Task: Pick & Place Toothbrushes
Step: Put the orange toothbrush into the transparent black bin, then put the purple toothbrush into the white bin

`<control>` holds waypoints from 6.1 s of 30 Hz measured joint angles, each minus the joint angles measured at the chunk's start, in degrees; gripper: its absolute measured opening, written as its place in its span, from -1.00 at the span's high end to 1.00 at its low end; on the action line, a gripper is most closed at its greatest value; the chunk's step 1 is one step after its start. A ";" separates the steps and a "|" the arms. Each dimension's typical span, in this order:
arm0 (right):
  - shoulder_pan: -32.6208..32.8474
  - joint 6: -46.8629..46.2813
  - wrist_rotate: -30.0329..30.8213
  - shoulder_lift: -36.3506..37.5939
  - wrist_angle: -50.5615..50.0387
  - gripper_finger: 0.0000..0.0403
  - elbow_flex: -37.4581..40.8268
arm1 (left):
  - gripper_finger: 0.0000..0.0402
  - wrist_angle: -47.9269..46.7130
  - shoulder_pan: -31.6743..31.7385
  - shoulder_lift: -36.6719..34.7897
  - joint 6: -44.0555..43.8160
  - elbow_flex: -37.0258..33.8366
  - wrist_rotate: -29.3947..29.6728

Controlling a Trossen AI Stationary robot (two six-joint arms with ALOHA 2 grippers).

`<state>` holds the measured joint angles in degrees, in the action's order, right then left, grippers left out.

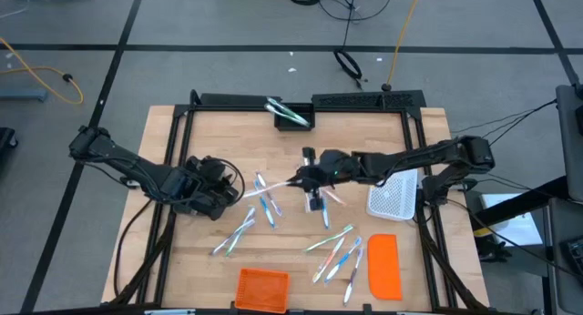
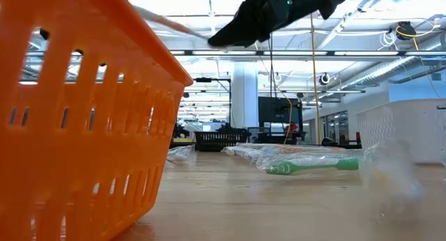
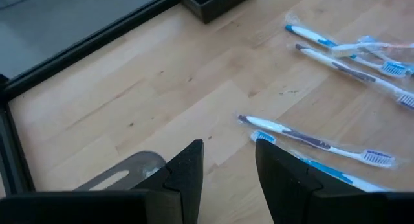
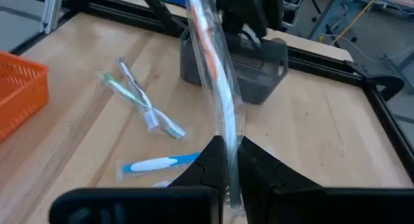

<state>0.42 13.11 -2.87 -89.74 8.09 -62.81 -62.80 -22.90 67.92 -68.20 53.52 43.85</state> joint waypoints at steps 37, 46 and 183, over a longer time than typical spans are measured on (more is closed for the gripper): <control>-4.47 -1.82 -0.27 3.28 7.65 0.92 -0.02 | 0.29 53.37 0.82 0.00 57.25 0.00 8.67; -4.45 -1.73 -0.38 3.28 8.52 0.91 -0.04 | 0.29 58.46 3.17 0.00 62.14 0.00 8.62; -4.45 -4.57 -0.16 3.26 -2.31 0.30 6.69 | -0.09 -27.27 5.89 -7.63 2.77 2.63 -27.62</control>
<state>-4.03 8.54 -3.03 -86.48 5.78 -56.12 -90.07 -17.01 60.29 -65.44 56.14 16.23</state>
